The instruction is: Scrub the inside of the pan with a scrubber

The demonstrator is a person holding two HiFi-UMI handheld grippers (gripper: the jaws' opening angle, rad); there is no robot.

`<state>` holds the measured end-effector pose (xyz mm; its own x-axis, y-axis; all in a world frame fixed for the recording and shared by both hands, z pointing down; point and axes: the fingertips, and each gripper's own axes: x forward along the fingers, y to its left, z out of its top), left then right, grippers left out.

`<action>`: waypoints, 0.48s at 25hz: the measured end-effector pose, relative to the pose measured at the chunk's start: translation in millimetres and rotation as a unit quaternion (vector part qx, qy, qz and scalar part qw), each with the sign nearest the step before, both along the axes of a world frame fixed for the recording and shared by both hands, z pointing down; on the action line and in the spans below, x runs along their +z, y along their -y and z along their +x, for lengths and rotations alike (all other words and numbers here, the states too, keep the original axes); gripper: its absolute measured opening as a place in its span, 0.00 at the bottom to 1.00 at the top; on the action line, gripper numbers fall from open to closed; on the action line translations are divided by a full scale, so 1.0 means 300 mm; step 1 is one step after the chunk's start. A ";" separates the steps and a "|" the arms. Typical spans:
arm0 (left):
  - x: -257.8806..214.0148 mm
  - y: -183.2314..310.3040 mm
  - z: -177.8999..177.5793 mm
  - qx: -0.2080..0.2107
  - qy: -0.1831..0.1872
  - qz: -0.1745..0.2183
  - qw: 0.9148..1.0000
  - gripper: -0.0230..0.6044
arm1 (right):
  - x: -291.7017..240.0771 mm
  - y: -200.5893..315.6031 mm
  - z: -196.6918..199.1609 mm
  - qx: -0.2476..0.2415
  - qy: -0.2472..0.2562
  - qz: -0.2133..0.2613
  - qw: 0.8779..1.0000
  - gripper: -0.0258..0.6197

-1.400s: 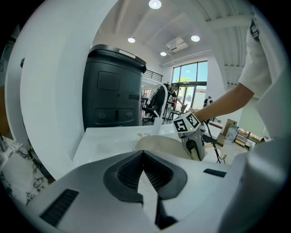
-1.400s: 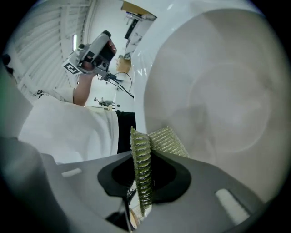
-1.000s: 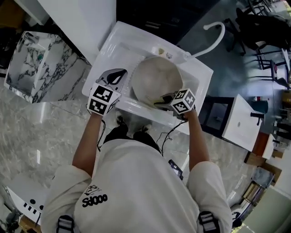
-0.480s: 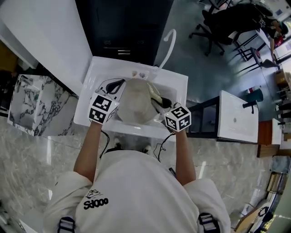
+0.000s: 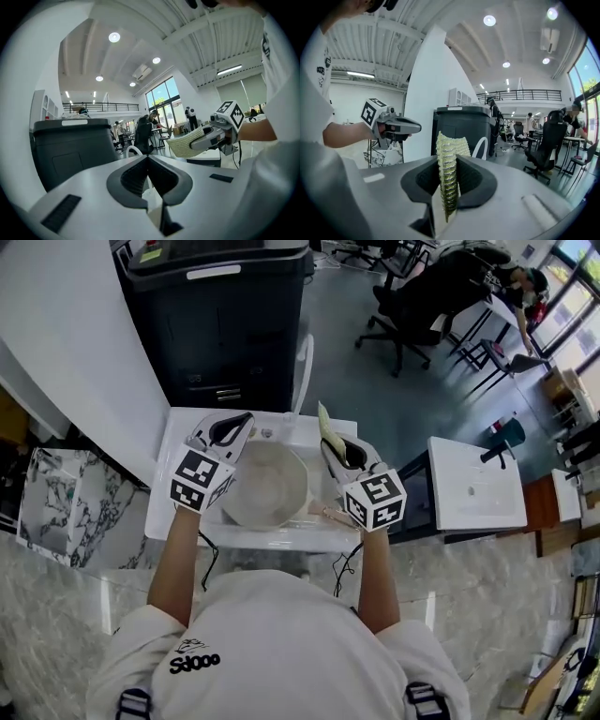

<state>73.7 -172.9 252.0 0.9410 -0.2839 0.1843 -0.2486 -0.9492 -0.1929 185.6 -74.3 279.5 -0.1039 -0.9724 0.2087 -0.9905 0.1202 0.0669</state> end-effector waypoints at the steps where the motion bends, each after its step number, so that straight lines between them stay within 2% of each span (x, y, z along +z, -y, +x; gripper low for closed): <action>1: -0.020 -0.007 0.005 0.004 -0.004 0.007 1.000 0.04 | -0.023 -0.011 0.010 0.007 -0.004 0.005 1.000 0.16; 8: -0.149 -0.059 0.025 0.035 -0.025 0.044 0.998 0.04 | -0.175 -0.083 0.042 0.039 -0.035 0.033 0.998 0.16; 12: -0.210 -0.071 0.043 0.021 -0.035 0.075 0.996 0.04 | -0.251 -0.092 0.024 0.037 -0.040 0.053 0.997 0.16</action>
